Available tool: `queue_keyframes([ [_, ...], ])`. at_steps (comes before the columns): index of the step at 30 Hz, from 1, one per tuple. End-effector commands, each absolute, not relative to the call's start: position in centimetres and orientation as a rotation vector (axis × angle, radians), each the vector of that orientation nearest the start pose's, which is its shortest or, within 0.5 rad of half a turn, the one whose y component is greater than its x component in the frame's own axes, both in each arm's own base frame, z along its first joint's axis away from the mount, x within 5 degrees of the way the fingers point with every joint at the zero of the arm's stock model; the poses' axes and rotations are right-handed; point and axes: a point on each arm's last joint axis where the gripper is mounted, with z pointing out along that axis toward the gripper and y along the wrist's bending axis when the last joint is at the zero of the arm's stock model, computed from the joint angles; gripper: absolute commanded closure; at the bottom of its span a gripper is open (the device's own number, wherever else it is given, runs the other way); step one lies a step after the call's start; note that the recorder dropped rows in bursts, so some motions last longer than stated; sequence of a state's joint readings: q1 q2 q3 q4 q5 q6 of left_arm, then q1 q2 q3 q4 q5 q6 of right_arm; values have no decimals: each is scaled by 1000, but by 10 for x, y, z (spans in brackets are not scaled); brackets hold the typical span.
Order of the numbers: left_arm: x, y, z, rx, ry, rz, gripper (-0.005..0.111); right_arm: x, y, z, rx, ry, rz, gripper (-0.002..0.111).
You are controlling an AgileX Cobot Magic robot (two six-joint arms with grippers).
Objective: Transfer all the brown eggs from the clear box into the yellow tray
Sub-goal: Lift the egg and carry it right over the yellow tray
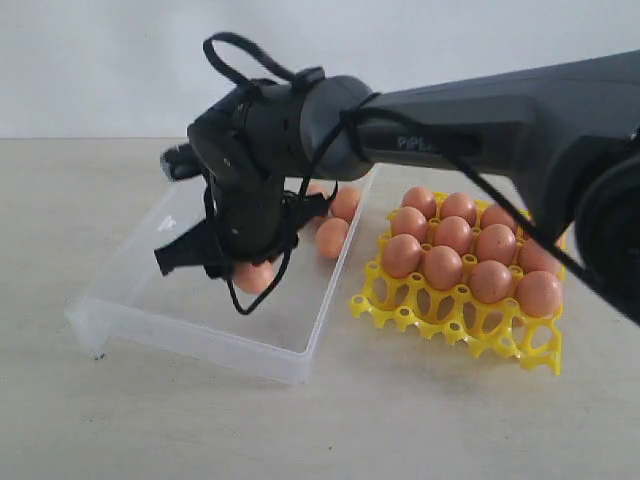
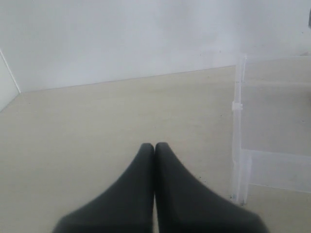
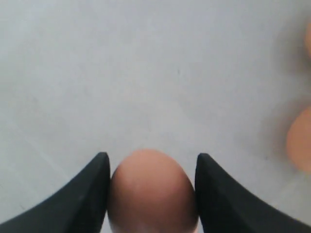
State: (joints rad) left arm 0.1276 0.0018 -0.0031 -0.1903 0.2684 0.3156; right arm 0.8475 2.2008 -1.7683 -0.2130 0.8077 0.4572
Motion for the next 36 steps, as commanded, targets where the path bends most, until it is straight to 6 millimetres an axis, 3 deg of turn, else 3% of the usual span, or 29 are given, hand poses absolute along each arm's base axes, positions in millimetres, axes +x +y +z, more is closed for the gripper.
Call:
queue_keyframes([
  [1, 55, 3, 190, 28, 1741, 138, 111, 329, 341, 235, -664, 2396, 173, 108],
  [4, 55, 3, 190, 28, 1741, 138, 111, 318, 328, 238, -733, 2293, 186, 108],
  [10, 55, 3, 190, 28, 1741, 138, 111, 276, 307, 239, -780, 2019, 530, 109],
  [13, 55, 3, 190, 28, 1741, 138, 111, 254, 281, 242, -768, 1919, 643, 109],
  [16, 55, 2, 190, 30, 1741, 137, 111, 246, 238, 237, -667, 1900, 682, 109],
  [21, 55, 2, 190, 30, 1741, 137, 111, 250, 158, 221, -530, 1909, 619, 109],
  [25, 55, 2, 190, 30, 1741, 137, 111, 268, 122, 208, -597, 1927, 661, 109],
  [31, 55, 2, 190, 30, 1741, 137, 111, 286, 106, 192, -725, 1949, 1021, 109],
  [36, 55, 2, 190, 30, 1741, 137, 111, 289, 110, 174, -839, 1937, 1012, 109],
])
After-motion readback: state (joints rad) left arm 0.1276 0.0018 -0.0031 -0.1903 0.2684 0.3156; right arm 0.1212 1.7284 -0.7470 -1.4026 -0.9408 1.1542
